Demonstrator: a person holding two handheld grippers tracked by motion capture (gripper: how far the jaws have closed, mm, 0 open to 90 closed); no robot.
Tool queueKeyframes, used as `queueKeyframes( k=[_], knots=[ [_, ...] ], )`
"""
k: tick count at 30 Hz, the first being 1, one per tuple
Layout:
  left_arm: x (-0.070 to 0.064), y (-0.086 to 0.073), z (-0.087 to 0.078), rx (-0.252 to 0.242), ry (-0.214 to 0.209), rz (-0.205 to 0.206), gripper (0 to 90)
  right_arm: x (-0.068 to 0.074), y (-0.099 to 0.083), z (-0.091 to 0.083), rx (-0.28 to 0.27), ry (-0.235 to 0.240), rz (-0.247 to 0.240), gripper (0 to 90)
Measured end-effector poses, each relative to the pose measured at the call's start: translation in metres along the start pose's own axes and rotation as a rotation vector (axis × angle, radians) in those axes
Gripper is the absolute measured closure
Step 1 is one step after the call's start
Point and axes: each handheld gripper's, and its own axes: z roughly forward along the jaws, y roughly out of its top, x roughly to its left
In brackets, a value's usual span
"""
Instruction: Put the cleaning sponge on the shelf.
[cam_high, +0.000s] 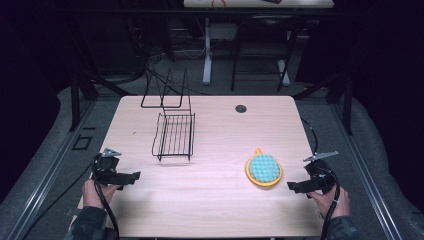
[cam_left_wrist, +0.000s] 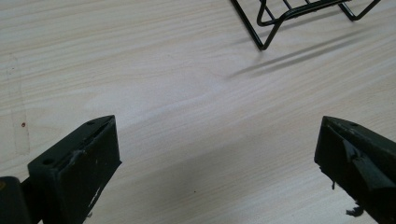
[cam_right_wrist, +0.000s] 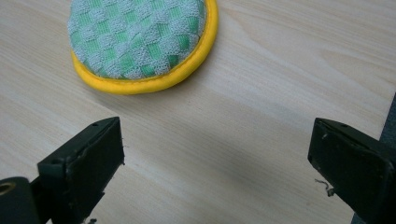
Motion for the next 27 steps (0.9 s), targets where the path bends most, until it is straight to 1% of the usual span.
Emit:
queueKeyframes(
  k=[7,8,9,11,14,15,17,20,21,23,27],
  knots=[
    [0.000,0.000,0.001,-0.003,-0.005,-0.003,0.3,0.001,0.001,-0.001,-0.009,0.005,-0.002,3.4],
    [0.000,0.000,0.001,-0.003,-0.005,-0.003,0.3,0.001,0.001,-0.001,-0.008,0.000,-0.010,3.3],
    [0.000,0.000,0.001,-0.001,-0.006,-0.003,0.2,0.002,0.002,-0.001,-0.012,0.006,-0.002,3.3],
    [0.001,0.000,0.000,-0.002,-0.005,-0.002,0.3,0.003,0.003,-0.001,-0.017,0.009,-0.008,3.1],
    [0.000,0.000,0.000,-0.003,-0.004,-0.001,0.2,0.005,0.005,-0.002,-0.024,0.012,-0.016,2.4],
    [0.000,0.000,0.000,-0.002,-0.005,-0.002,0.2,0.006,0.006,-0.002,-0.027,0.015,-0.010,1.9],
    [0.000,0.000,0.000,-0.002,-0.006,0.001,0.3,0.007,0.007,-0.002,-0.028,0.016,-0.019,0.0],
    [-0.001,0.001,0.001,-0.003,-0.007,0.000,0.2,0.008,0.009,-0.001,-0.031,0.025,-0.015,0.0],
    [-0.001,0.001,0.002,0.001,-0.010,0.001,0.2,0.009,0.011,0.000,-0.035,0.035,-0.019,0.0],
    [-0.001,0.001,0.002,0.003,-0.011,0.003,0.2,0.012,0.014,0.002,-0.039,0.040,-0.026,0.0],
    [-0.001,0.001,0.002,0.001,-0.012,0.002,0.2,0.019,0.023,0.007,-0.032,0.056,-0.058,0.0]
  ],
)
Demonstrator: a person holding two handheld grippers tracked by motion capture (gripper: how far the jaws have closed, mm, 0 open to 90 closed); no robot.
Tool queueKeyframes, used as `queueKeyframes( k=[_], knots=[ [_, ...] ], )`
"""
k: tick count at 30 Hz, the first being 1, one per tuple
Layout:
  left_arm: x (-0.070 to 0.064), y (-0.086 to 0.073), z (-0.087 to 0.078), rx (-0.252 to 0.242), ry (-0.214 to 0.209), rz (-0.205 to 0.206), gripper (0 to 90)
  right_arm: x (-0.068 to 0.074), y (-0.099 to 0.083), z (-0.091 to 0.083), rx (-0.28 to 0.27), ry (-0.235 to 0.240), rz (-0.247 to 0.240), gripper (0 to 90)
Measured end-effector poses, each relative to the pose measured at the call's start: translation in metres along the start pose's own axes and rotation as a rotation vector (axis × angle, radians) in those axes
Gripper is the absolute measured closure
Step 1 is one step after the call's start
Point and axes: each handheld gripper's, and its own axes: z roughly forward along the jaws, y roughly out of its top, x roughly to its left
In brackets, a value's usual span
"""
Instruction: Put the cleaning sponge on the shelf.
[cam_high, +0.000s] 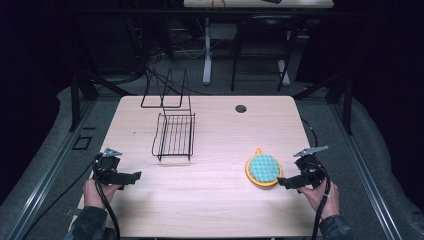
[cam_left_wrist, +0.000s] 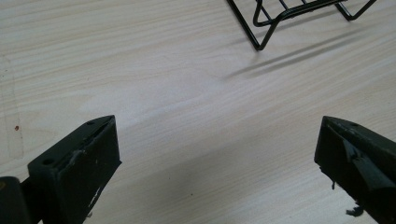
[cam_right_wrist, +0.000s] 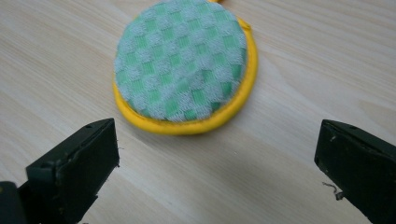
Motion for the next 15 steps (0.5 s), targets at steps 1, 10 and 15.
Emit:
queueKeyframes(
  k=[1,10,15],
  knots=[
    [0.000,0.000,0.000,0.001,0.001,0.000,0.2,0.001,0.002,0.002,-0.001,0.003,-0.009,0.0],
    [-0.001,0.001,0.001,0.004,0.002,0.006,0.2,0.009,0.013,0.010,-0.007,0.037,-0.021,0.0],
    [-0.002,0.001,0.003,0.015,-0.003,0.011,0.3,0.009,0.020,0.015,-0.008,0.037,-0.032,0.0]
  ],
)
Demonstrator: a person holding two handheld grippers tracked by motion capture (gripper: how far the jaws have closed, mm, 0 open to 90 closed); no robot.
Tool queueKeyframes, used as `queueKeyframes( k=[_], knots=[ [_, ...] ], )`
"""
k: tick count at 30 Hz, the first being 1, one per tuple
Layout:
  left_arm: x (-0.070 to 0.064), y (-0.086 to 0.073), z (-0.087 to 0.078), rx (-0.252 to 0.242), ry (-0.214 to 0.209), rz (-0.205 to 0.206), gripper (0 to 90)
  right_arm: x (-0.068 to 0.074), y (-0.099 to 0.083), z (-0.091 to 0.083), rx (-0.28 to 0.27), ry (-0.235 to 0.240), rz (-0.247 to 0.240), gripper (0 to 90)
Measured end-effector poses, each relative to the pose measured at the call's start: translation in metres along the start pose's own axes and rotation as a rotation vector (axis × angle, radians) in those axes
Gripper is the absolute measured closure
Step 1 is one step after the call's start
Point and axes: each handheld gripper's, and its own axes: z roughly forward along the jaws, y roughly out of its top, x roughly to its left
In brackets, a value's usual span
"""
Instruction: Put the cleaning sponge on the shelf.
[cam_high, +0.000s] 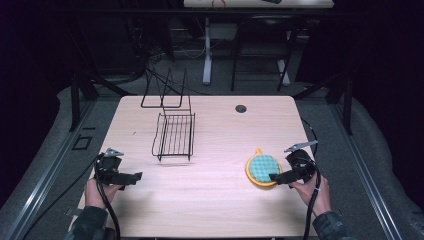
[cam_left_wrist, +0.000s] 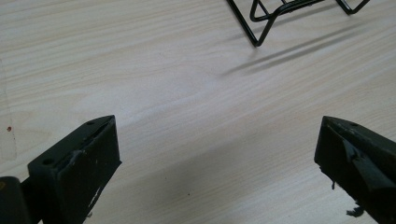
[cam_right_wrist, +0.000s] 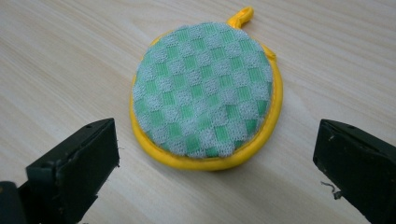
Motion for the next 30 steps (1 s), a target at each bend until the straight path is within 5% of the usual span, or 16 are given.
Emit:
queueKeyframes(
  k=[16,22,30],
  knots=[
    [0.001,0.000,0.000,0.008,-0.007,0.001,0.2,0.001,0.017,0.030,0.058,0.011,-0.006,8.8],
    [0.000,0.000,0.002,0.016,-0.007,0.001,0.2,0.001,0.015,0.038,0.093,-0.011,-0.021,25.7],
    [0.000,0.000,0.002,0.026,-0.004,-0.003,0.2,0.000,0.012,0.042,0.114,-0.005,0.000,37.8]
  ],
)
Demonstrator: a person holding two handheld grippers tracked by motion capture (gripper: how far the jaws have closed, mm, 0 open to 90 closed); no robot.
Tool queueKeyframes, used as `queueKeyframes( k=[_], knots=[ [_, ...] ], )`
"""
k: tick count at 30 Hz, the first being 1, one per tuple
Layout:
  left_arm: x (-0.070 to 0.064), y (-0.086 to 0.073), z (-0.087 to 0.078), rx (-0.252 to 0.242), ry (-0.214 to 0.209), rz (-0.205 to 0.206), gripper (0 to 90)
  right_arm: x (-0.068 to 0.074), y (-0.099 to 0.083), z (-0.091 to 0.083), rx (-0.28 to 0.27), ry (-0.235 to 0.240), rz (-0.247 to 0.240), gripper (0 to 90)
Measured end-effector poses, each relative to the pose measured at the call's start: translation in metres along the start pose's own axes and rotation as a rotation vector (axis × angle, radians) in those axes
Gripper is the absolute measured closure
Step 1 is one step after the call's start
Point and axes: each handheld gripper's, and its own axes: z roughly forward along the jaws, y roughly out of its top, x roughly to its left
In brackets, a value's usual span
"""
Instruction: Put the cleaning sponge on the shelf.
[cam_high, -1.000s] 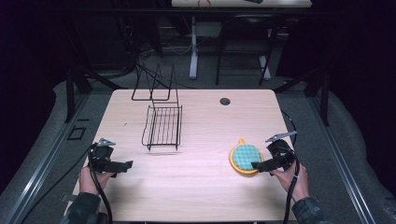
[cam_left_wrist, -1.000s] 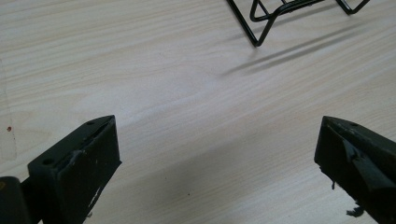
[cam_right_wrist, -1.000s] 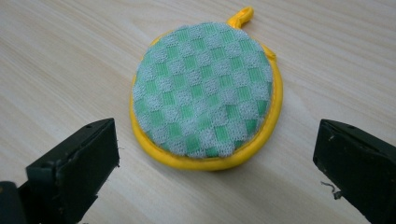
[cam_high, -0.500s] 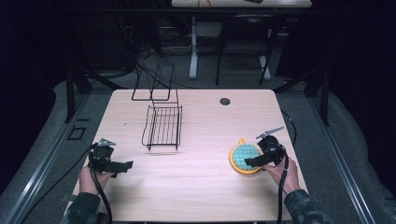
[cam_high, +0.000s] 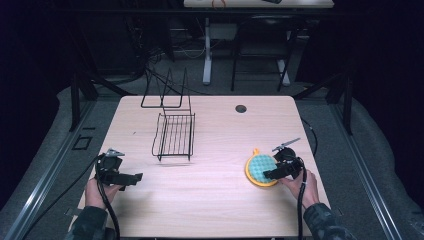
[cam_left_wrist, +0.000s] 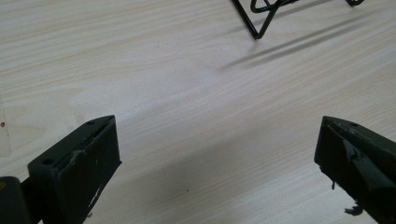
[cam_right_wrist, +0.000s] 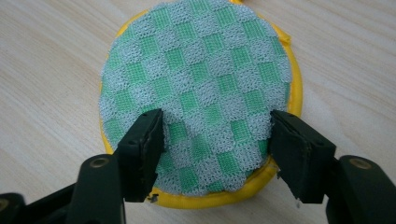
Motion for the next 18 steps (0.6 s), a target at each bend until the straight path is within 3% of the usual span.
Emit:
queueKeyframes(
  k=[18],
  knots=[
    [-0.0008,-0.0001,0.0013,0.004,0.001,0.006,0.3,0.0041,-0.0048,0.0001,-0.028,-0.053,0.018,72.9]
  ],
)
